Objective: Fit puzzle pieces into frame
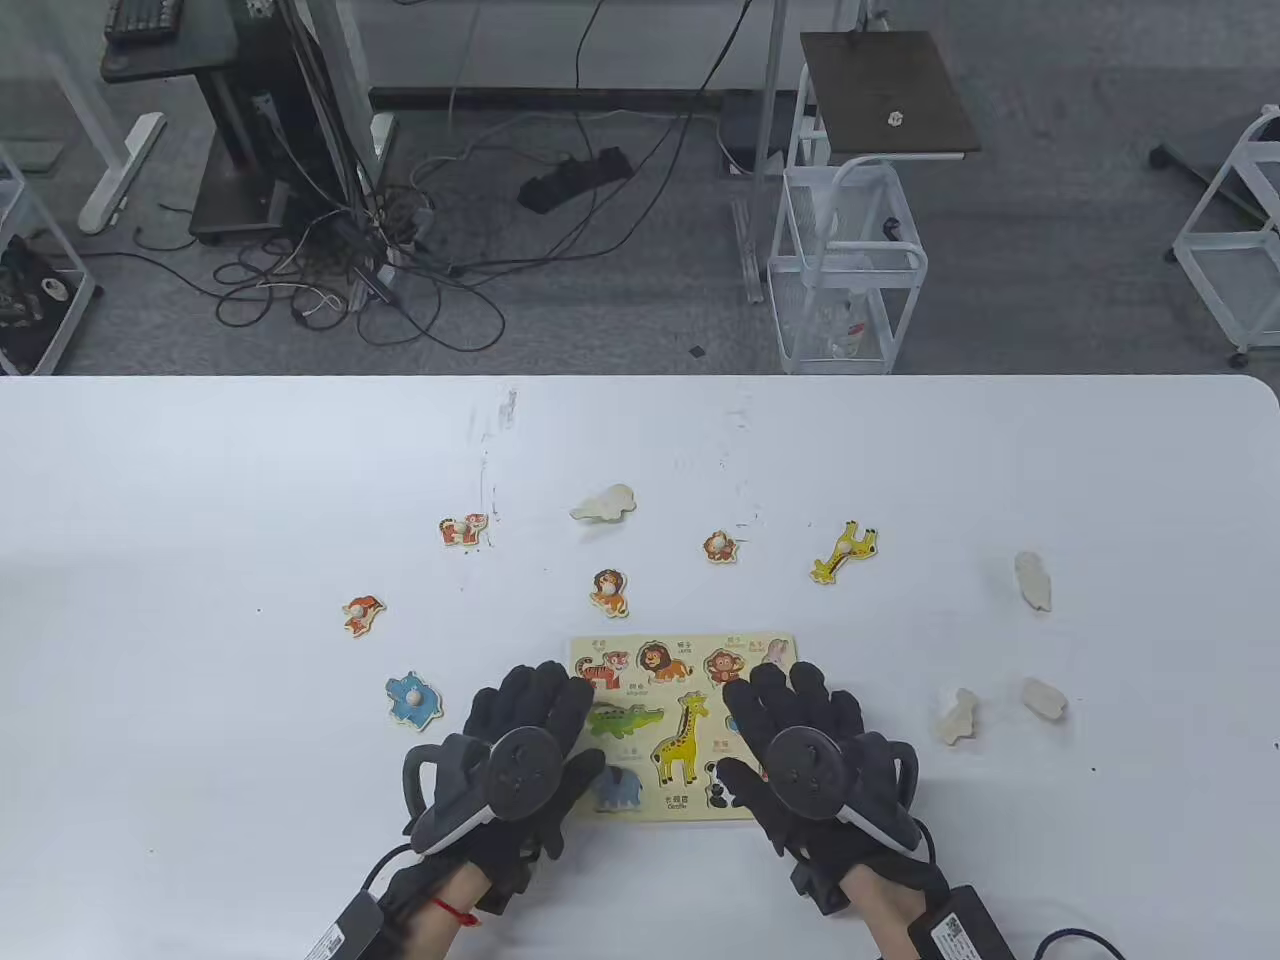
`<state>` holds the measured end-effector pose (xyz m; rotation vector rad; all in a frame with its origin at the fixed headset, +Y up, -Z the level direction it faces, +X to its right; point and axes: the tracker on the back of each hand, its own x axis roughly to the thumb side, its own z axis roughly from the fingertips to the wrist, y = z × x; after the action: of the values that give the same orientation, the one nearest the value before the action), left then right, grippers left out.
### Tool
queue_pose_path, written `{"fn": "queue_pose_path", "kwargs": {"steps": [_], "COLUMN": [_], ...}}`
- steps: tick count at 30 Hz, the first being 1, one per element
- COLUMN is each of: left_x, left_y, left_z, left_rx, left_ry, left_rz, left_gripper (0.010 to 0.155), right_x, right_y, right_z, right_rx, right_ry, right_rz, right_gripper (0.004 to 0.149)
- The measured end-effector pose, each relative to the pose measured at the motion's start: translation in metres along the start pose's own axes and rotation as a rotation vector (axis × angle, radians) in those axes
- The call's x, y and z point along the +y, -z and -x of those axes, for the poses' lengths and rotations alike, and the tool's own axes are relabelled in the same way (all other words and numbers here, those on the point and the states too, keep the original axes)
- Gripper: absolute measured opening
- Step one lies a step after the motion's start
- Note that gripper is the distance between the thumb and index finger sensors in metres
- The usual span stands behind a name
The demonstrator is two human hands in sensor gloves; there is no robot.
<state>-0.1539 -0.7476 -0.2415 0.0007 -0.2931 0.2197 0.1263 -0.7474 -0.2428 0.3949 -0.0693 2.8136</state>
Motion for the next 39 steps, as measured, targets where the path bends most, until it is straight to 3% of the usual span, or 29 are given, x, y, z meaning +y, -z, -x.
{"fn": "queue_pose_path", "kwargs": {"steps": [13,19,25,29,35,39], "left_x": [0.018,0.02,0.018,0.018,0.024,0.027], "left_y": [-0.006,-0.008,-0.008,-0.008,-0.01,-0.011], "left_z": [-0.001,0.002,0.003,0.002,0.006,0.007], "left_rx": [0.006,0.009,0.011,0.023,0.039,0.057], "left_ry": [-0.032,-0.03,-0.062,-0.043,-0.044,-0.047], "left_rz": [-0.056,-0.03,0.015,0.034,-0.05,-0.061], "left_gripper": [0.07,0.074,0.079,0.08,0.075,0.073], "right_x": [-0.006,-0.009,-0.019,-0.027,-0.039,-0.061], "right_y": [-0.002,-0.002,-0.005,-0.005,-0.005,-0.007], "right_z": [-0.001,0.0,0.013,0.02,0.036,0.051], "right_rx": [-0.002,0.004,0.033,0.052,0.103,0.148], "right_ry": [0.022,0.019,0.174,0.122,0.068,0.109], "right_rz": [0.014,0.026,0.019,0.051,0.098,0.126], "right_gripper": [0.073,0.073,0.075,0.076,0.077,0.077]}}
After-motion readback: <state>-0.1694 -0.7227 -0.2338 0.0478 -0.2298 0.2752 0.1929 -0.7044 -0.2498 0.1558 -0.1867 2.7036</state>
